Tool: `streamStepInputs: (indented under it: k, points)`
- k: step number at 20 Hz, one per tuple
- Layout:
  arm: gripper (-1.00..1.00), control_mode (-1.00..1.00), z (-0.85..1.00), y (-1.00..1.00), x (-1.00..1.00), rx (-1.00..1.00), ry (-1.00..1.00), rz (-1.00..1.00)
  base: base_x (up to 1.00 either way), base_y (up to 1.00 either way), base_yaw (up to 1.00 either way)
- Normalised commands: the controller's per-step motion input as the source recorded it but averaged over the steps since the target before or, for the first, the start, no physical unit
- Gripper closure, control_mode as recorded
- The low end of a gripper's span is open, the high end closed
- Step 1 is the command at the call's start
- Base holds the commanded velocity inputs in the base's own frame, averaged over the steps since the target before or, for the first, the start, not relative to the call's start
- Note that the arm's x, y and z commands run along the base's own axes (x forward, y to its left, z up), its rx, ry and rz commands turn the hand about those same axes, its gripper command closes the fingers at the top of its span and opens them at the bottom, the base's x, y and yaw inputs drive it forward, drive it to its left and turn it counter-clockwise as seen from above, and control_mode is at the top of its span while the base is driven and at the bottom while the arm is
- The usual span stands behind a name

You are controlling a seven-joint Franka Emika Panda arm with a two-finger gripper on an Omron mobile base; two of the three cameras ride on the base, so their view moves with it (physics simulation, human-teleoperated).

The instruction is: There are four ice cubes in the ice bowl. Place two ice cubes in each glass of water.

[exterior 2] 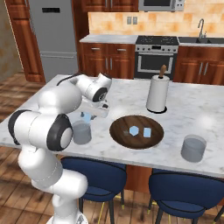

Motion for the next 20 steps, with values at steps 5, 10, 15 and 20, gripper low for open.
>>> streamStepInputs:
  k: [5,10,15,20]
  points:
    - [1.0,-1.0,-0.31,0.25,0.06,-0.03,0.16,0.0,0.0,0.0,0.0]
    - [1.0,-1.0,-0.39,0.02,0.27,-0.02,0.02,0.0,0.0,0.0,0.0]
    - [1.0,-1.0,-0.19,0.02,0.31,-0.01,0.0,0.0,0.0,0.0,0.0]
    - [1.0,-1.0,-0.14,0.02,0.12,-0.02,-0.01,0.0,0.0,0.0,0.0]
